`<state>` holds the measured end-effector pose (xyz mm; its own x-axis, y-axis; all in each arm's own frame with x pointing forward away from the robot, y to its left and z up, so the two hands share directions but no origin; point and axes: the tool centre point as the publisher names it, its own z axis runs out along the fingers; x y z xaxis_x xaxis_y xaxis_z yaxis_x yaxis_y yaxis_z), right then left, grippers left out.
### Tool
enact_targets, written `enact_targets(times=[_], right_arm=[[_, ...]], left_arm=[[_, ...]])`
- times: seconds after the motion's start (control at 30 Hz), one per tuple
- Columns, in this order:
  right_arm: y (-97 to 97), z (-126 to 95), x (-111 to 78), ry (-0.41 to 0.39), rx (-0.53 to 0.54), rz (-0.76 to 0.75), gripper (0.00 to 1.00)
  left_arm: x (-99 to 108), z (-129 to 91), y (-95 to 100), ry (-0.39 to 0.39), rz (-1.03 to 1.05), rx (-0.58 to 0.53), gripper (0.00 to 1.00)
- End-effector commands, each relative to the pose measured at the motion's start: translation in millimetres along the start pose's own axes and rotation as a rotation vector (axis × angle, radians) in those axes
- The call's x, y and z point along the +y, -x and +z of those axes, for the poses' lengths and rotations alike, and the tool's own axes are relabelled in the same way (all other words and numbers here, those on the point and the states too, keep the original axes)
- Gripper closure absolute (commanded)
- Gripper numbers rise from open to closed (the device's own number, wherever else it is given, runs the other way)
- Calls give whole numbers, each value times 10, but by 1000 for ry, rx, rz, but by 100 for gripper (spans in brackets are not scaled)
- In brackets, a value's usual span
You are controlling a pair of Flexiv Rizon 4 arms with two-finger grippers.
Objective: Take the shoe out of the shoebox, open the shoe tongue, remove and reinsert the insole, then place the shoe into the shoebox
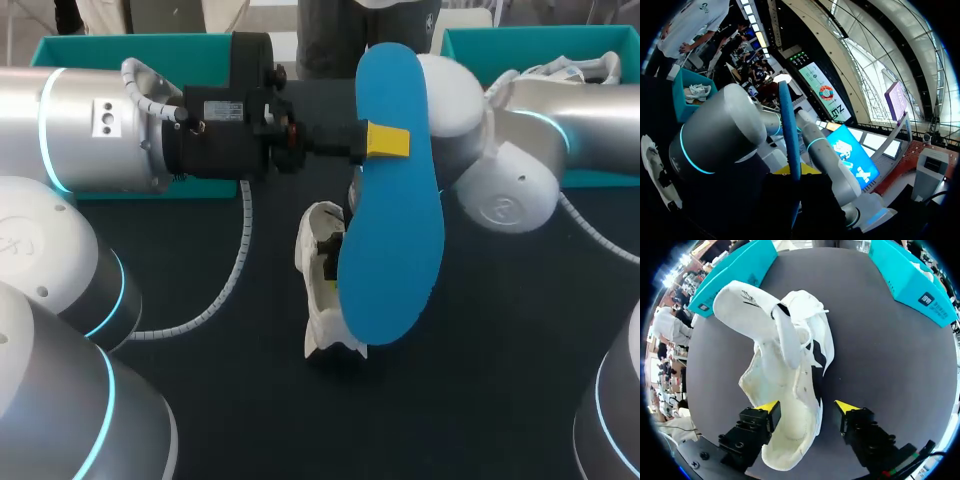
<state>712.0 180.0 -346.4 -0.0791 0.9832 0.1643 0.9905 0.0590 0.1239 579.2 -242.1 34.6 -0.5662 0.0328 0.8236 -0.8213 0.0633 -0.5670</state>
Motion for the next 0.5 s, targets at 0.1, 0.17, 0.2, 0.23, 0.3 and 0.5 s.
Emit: enact_targets(times=[0.1,0.17,0.2,0.23,0.3,0.5], right_arm=[[145,-178,-75,15,28,1,0],[145,-178,-75,15,28,1,0],[145,-178,-75,15,28,1,0],[145,-178,-75,15,28,1,0],[145,-178,-75,15,28,1,0],[182,-313,-26,62,104,39,0]], left_arm=[[22,0,-17,-4,0,-1,100],[22,0,-17,-4,0,-1,100],[22,0,-17,-4,0,-1,100],[22,0,-17,-4,0,-1,100],[22,0,-17,-4,0,-1,100],[22,0,-17,-4,0,-1,100]])
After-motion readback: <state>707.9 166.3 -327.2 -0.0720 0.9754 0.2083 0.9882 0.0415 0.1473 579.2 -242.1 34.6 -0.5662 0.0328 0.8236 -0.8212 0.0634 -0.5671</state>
